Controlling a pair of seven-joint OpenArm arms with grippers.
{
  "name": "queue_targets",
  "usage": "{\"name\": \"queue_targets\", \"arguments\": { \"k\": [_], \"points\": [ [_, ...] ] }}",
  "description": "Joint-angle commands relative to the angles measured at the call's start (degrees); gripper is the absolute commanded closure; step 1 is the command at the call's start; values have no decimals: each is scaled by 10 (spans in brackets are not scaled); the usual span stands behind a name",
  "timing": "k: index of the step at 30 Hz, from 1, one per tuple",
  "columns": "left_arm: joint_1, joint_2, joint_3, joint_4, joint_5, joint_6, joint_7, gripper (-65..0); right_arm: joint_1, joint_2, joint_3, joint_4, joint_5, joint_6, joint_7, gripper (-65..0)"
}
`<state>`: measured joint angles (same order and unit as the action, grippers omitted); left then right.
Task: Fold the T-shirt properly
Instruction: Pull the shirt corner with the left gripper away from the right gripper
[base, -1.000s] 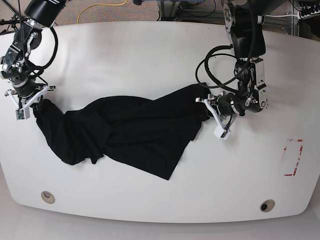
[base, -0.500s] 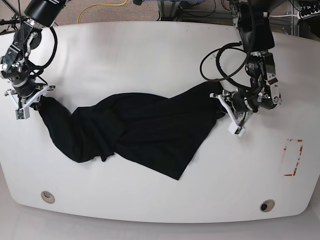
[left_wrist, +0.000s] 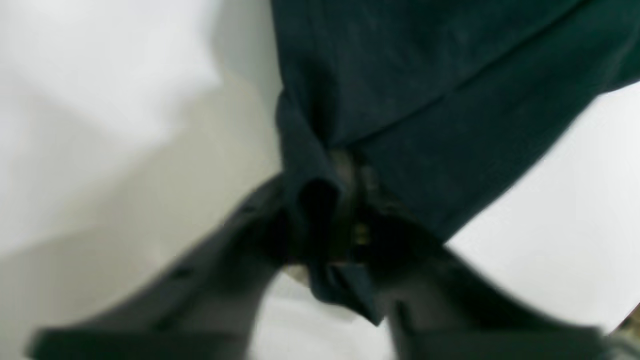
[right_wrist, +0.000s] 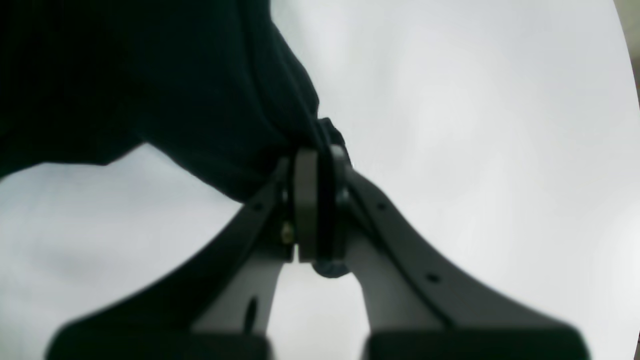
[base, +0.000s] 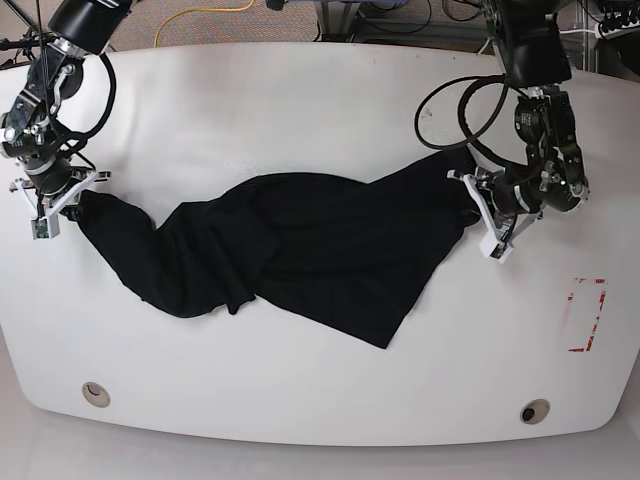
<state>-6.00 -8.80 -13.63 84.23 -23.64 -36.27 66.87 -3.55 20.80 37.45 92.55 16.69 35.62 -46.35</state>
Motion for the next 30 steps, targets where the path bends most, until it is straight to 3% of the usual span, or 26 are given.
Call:
{"name": "queue_targets", "arguments": {
  "k": [1, 3, 10, 17, 21, 30],
  "points": [
    [-12, -4, -11, 11, -9, -19, -6, -172, 7, 11, 3, 9, 6, 1, 13, 0],
    [-5, -3, -29, 11, -8, -32, -6, -179, 7, 11, 2, 9, 6, 1, 13, 0],
    [4, -6, -42, 10, -8, -37, -6, -63, 7, 10, 2, 9, 6, 1, 4, 0],
    [12, -7, -43, 8, -5, -37, -9, -51, 7, 10, 2, 9, 6, 1, 1, 0],
    [15, -7, -44, 9, -5, -37, -10, 0, 7, 10, 2, 10, 6, 1, 1, 0],
    [16, -7, -72, 56, -8, -37, -5, 0, 7, 10, 2, 11, 6, 1, 1, 0]
  ]
}}
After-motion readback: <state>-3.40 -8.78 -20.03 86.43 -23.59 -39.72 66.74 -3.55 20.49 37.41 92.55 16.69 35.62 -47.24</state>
